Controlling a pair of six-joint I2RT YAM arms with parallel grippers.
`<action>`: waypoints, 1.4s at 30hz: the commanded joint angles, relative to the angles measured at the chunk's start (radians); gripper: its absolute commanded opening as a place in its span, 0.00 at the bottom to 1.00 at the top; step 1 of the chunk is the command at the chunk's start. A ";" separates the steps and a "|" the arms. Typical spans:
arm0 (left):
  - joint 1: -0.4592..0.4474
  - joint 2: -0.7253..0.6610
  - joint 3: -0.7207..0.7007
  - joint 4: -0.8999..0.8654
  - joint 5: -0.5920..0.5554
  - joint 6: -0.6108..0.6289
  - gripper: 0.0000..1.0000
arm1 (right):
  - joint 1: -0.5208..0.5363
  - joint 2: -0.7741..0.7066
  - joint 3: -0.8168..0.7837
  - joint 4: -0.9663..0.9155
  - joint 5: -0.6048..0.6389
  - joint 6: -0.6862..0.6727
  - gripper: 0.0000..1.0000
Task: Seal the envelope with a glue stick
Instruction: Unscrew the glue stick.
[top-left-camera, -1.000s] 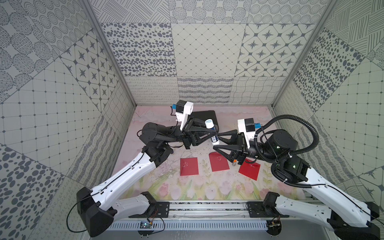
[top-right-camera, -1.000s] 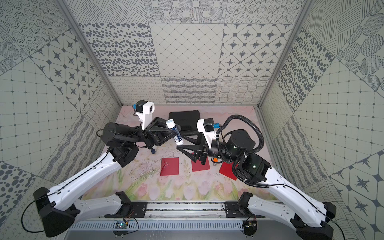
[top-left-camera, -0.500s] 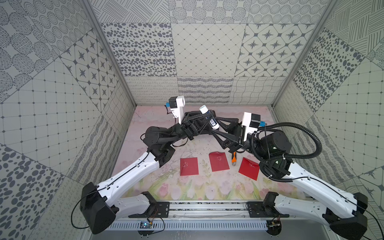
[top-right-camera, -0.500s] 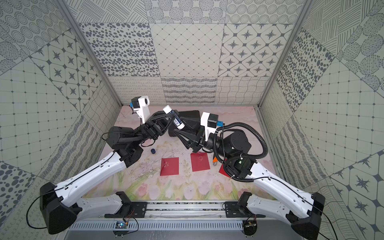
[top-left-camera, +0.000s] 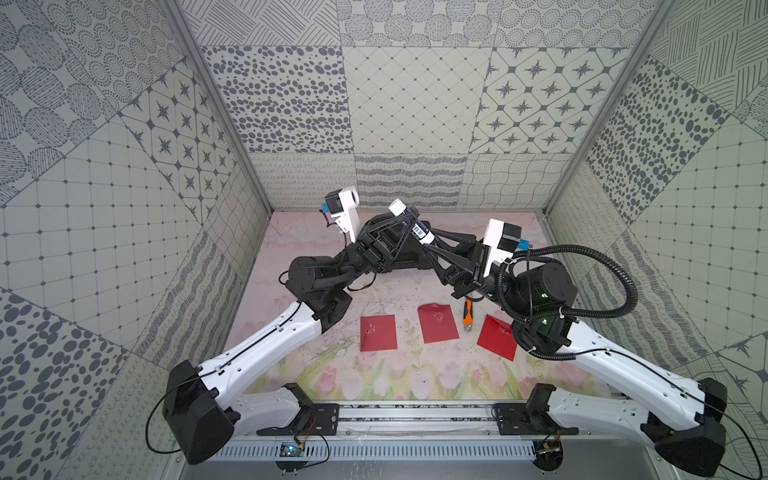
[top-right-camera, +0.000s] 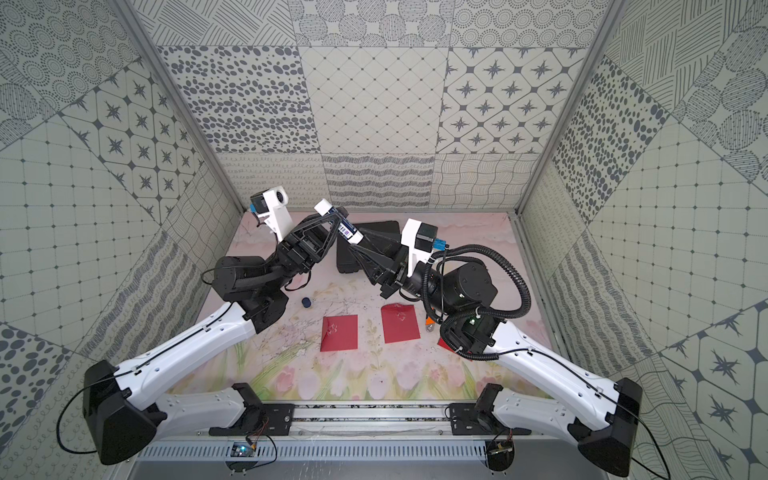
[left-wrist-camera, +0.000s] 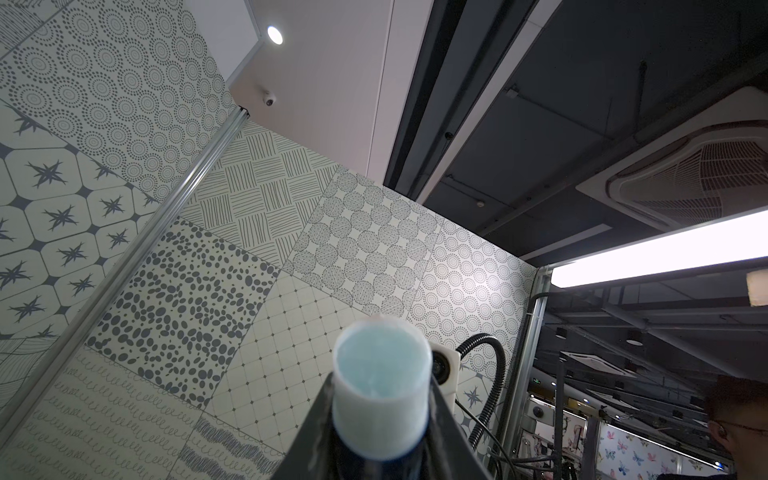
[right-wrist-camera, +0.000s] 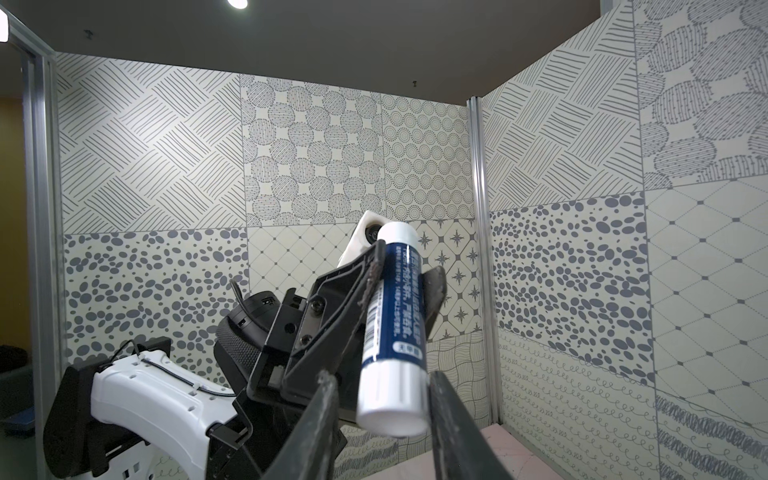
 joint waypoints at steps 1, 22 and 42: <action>-0.002 0.006 0.017 0.099 -0.032 -0.017 0.06 | 0.008 -0.010 -0.001 0.055 0.015 0.010 0.31; -0.001 0.034 0.015 0.120 -0.032 -0.034 0.03 | 0.016 0.027 0.034 0.080 0.002 0.034 0.32; -0.014 0.031 0.009 0.089 -0.076 -0.053 0.00 | 0.020 0.016 0.062 -0.006 0.062 -0.244 0.08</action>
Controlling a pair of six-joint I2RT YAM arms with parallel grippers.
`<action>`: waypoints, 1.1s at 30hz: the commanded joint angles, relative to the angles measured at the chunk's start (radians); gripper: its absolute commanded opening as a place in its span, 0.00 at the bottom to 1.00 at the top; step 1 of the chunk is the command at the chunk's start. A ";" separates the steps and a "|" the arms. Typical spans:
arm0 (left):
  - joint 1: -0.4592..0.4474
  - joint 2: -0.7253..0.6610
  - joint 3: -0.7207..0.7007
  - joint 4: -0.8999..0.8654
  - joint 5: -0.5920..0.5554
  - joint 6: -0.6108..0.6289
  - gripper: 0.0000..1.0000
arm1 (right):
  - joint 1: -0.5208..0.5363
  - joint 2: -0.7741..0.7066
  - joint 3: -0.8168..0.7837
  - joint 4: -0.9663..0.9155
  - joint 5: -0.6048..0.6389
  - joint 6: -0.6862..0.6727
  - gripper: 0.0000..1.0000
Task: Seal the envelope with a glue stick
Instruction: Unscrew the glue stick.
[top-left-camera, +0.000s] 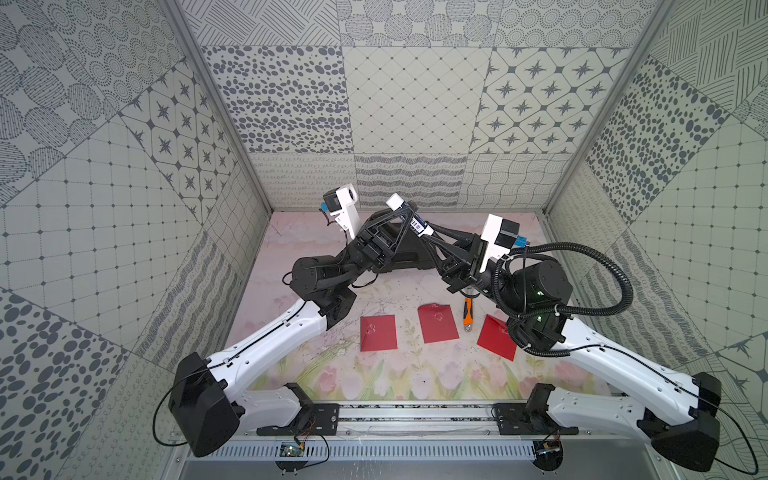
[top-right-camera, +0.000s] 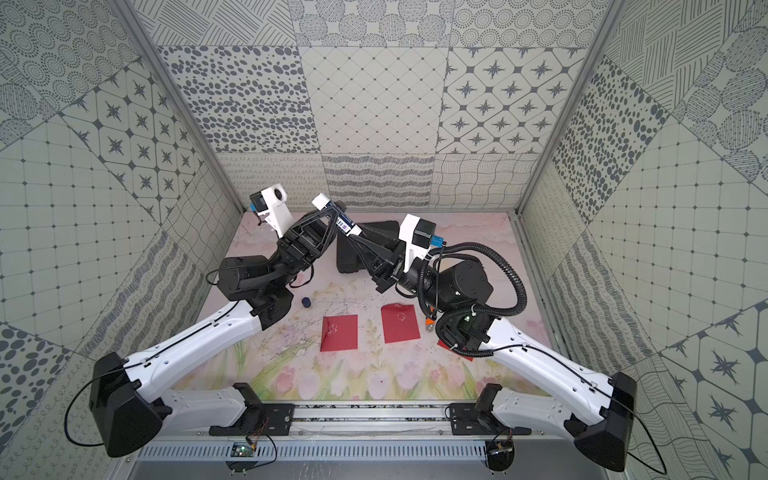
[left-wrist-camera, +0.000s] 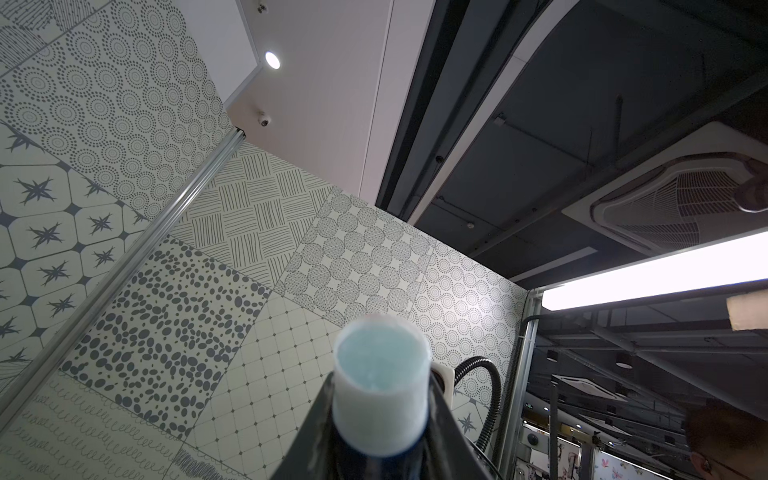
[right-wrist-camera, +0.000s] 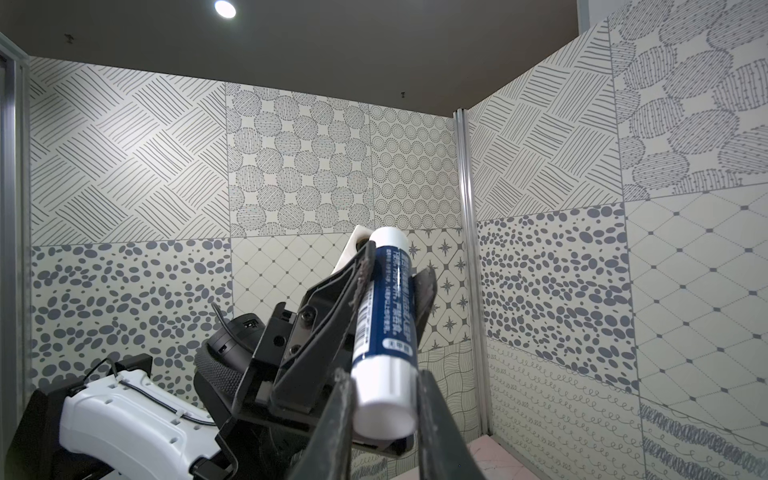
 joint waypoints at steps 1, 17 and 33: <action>-0.012 -0.015 0.001 -0.018 -0.047 -0.004 0.00 | 0.011 -0.023 0.037 -0.036 0.007 -0.284 0.07; -0.038 -0.005 0.005 -0.081 -0.147 -0.043 0.00 | 0.068 -0.009 -0.015 -0.097 -0.041 -1.281 0.09; -0.039 -0.064 -0.010 -0.200 0.000 0.149 0.00 | 0.083 -0.210 -0.102 -0.253 0.043 -0.405 0.46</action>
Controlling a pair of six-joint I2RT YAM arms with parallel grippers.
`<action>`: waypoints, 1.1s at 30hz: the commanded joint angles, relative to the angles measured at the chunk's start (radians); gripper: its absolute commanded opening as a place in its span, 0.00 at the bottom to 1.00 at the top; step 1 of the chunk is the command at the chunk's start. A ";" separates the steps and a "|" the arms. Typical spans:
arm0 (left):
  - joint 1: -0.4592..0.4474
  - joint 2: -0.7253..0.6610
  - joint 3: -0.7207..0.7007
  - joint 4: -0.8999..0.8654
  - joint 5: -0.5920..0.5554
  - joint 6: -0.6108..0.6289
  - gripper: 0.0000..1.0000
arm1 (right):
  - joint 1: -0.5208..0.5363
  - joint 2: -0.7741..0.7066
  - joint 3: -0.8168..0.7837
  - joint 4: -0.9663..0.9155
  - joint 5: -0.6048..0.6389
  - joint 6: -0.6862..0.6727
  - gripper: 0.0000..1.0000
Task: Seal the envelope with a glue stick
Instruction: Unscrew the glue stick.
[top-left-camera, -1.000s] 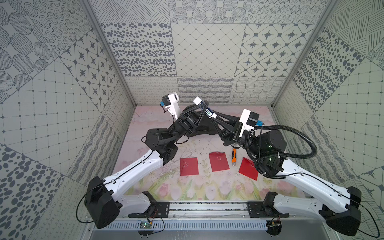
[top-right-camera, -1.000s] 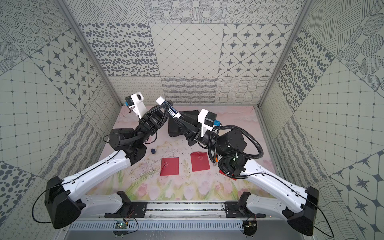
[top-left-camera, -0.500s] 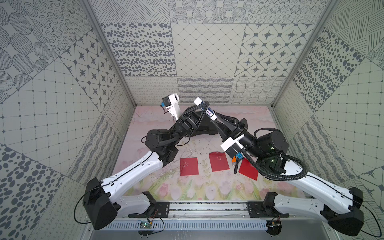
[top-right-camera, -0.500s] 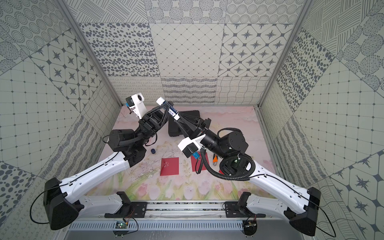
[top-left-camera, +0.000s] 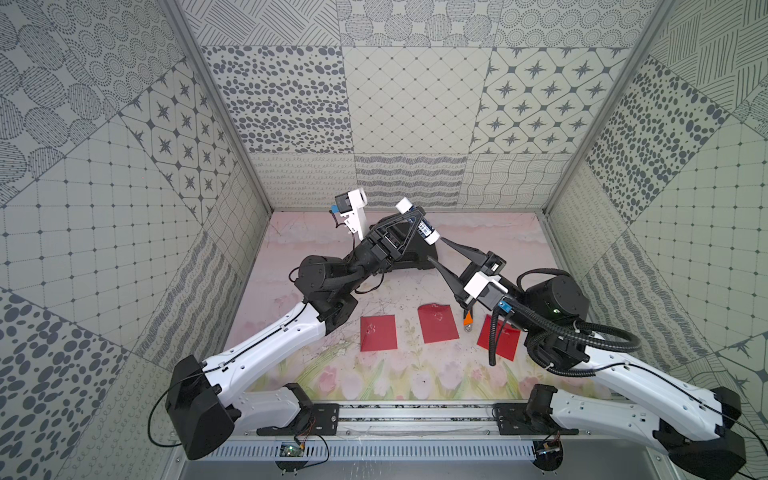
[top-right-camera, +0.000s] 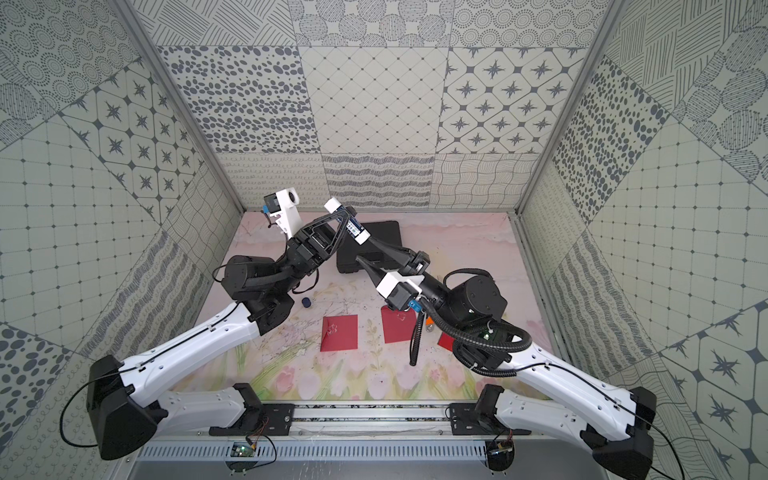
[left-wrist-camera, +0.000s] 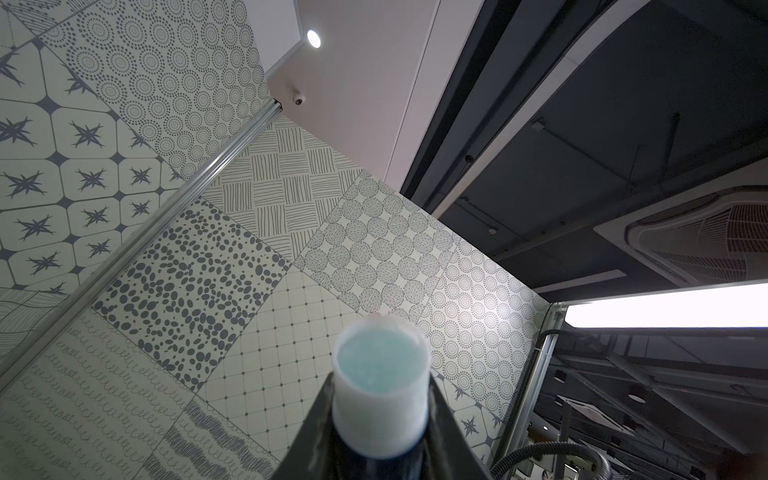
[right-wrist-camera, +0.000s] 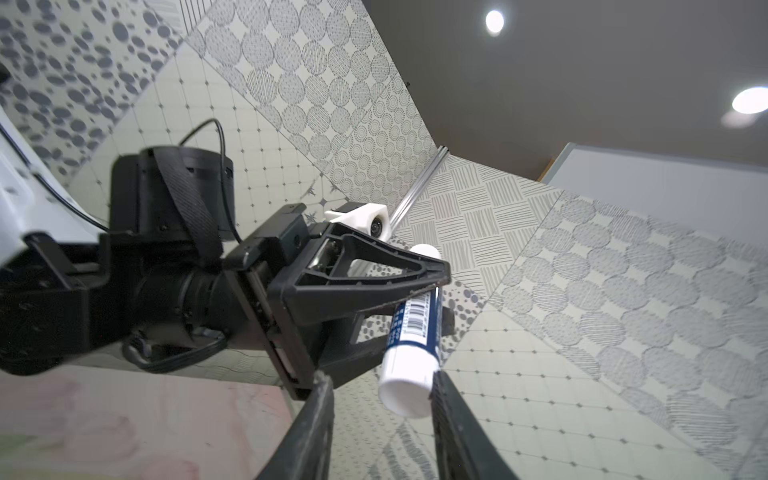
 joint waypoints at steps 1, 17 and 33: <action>0.004 -0.035 0.000 -0.049 0.084 0.164 0.00 | 0.008 -0.057 -0.034 -0.069 -0.067 0.385 0.48; 0.005 -0.148 0.035 -0.294 0.455 0.437 0.00 | 0.007 -0.159 -0.062 -0.103 -0.166 0.864 0.54; 0.004 -0.054 0.082 -0.175 0.542 0.332 0.00 | 0.007 -0.112 -0.024 -0.056 -0.247 0.851 0.63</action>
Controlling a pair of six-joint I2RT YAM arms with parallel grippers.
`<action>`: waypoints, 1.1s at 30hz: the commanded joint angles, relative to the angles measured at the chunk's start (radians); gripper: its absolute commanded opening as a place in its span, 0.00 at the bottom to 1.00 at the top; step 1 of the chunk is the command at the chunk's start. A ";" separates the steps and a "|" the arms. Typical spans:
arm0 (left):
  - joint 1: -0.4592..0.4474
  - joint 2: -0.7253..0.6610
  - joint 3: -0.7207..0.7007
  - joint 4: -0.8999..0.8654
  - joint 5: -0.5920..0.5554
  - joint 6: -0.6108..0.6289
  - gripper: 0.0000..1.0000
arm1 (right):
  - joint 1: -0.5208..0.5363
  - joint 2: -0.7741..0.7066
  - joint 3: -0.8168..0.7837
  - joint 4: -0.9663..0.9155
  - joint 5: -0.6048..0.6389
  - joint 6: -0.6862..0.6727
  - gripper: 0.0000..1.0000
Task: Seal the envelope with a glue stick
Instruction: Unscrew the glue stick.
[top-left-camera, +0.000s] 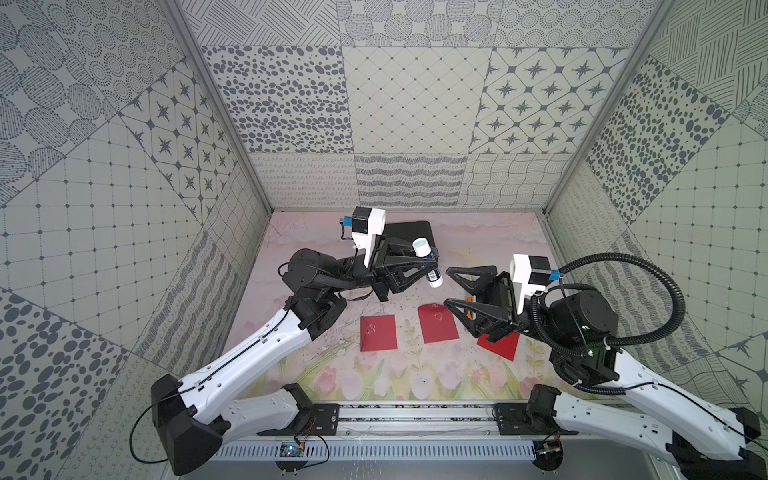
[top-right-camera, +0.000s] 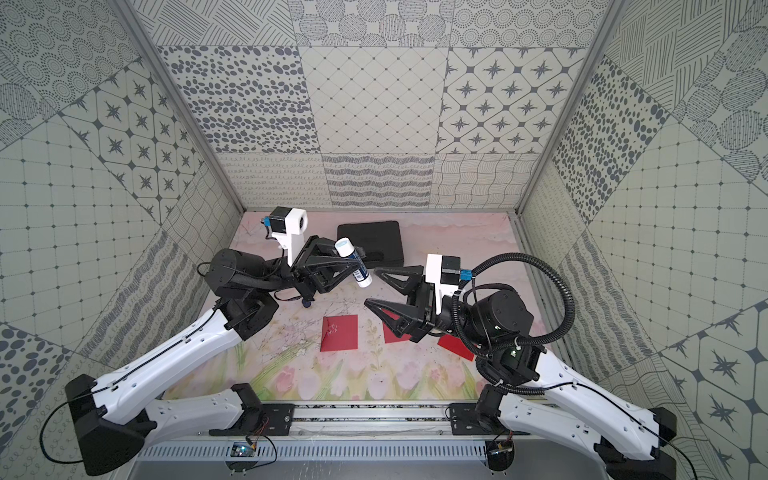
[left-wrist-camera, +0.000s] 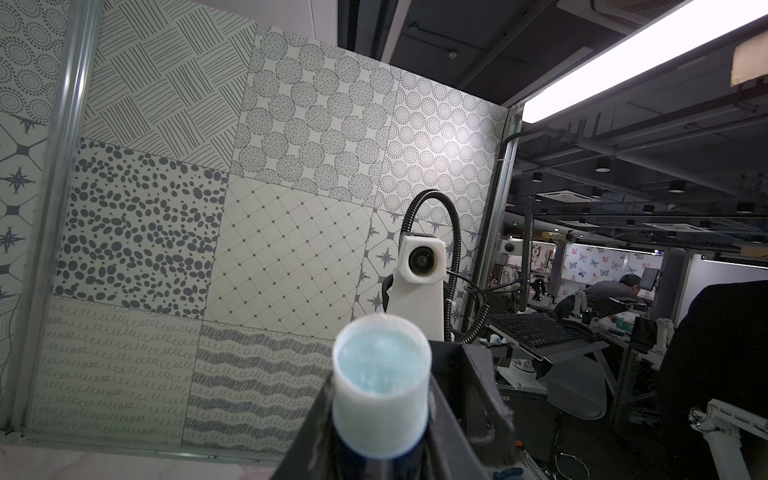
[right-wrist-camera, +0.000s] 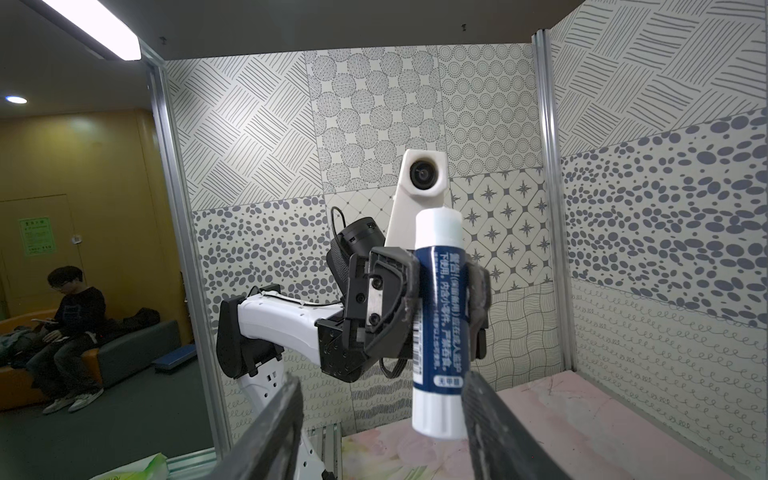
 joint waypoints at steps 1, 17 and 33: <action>0.004 0.024 0.033 0.100 0.090 -0.028 0.00 | 0.004 0.019 0.022 0.041 -0.022 -0.003 0.63; 0.004 -0.023 0.028 0.074 0.133 -0.051 0.00 | 0.004 -0.013 -0.044 0.049 0.025 0.030 0.63; 0.004 -0.086 -0.061 0.100 -0.080 0.012 0.00 | 0.012 0.090 -0.007 0.148 -0.020 -0.001 0.55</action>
